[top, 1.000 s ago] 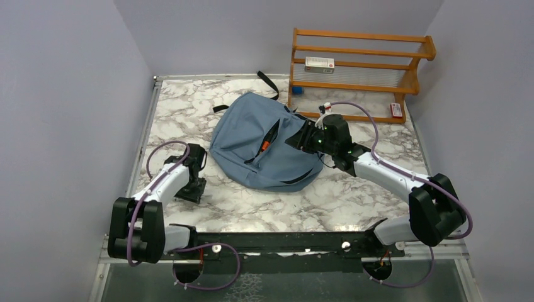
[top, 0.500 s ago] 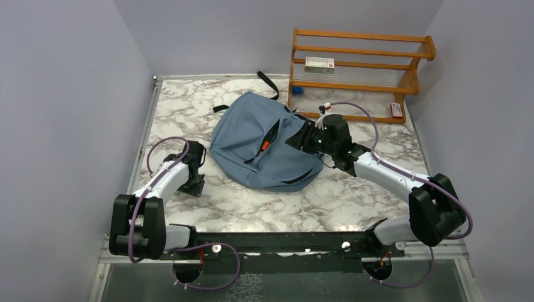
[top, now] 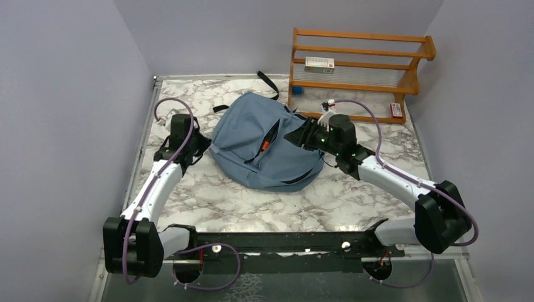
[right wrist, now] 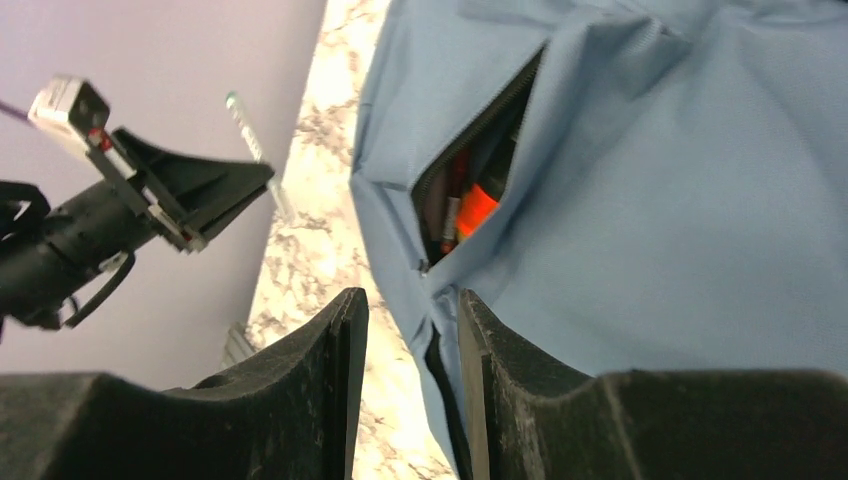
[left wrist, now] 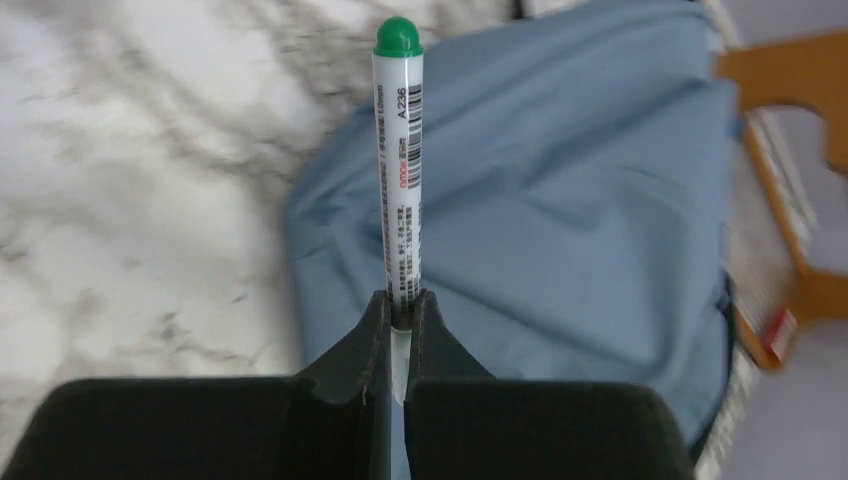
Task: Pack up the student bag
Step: Pick up the stationery from the center of the board.
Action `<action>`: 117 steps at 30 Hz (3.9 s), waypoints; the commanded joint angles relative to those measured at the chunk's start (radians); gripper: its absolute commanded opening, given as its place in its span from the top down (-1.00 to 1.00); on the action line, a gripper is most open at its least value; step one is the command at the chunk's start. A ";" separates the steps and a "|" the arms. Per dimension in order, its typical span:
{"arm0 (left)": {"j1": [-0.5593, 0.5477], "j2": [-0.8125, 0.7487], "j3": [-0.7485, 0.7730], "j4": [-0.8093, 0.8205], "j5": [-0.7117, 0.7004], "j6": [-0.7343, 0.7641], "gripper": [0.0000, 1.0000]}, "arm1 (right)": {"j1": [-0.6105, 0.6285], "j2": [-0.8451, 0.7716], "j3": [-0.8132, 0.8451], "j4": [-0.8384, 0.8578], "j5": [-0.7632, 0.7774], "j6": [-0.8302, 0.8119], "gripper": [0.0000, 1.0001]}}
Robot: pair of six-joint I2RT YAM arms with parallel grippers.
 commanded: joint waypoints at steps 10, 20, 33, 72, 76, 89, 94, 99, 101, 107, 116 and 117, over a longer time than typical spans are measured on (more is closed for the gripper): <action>-0.137 0.113 0.051 0.573 0.645 0.225 1.00 | -0.001 0.041 -0.118 0.615 -0.290 0.128 0.00; -0.312 0.165 0.097 0.601 0.745 0.305 1.00 | -0.001 0.062 -0.042 0.393 -0.220 0.054 -0.05; -0.345 0.178 0.088 0.586 0.781 0.349 1.00 | -0.001 0.090 -0.033 0.357 -0.210 0.078 -0.08; -0.391 0.278 0.194 0.482 0.694 0.482 0.12 | -0.001 0.056 -0.051 0.226 0.007 0.131 0.87; -0.391 0.283 0.258 0.364 0.605 0.569 -0.03 | -0.001 0.010 -0.054 0.136 0.101 0.120 0.88; -0.459 0.318 0.351 0.185 0.194 0.797 -0.32 | -0.001 -0.014 -0.084 0.101 0.115 0.135 0.89; -0.515 0.347 0.384 0.151 0.070 0.861 -0.39 | -0.001 -0.016 -0.082 0.098 0.115 0.133 0.89; -0.553 0.387 0.412 0.135 -0.011 0.892 -0.39 | -0.001 -0.021 -0.087 0.095 0.115 0.133 0.89; -0.565 0.405 0.428 0.126 -0.049 0.904 -0.36 | -0.001 -0.022 -0.090 0.096 0.117 0.133 0.89; -0.589 0.455 0.465 0.115 -0.096 0.944 -0.24 | -0.001 -0.014 -0.090 0.095 0.106 0.133 0.89; -0.600 0.484 0.456 0.113 -0.115 0.962 0.04 | -0.001 -0.013 -0.090 0.096 0.099 0.130 0.89; -0.601 0.487 0.455 0.112 -0.116 0.964 0.08 | -0.001 -0.012 -0.090 0.097 0.097 0.130 0.89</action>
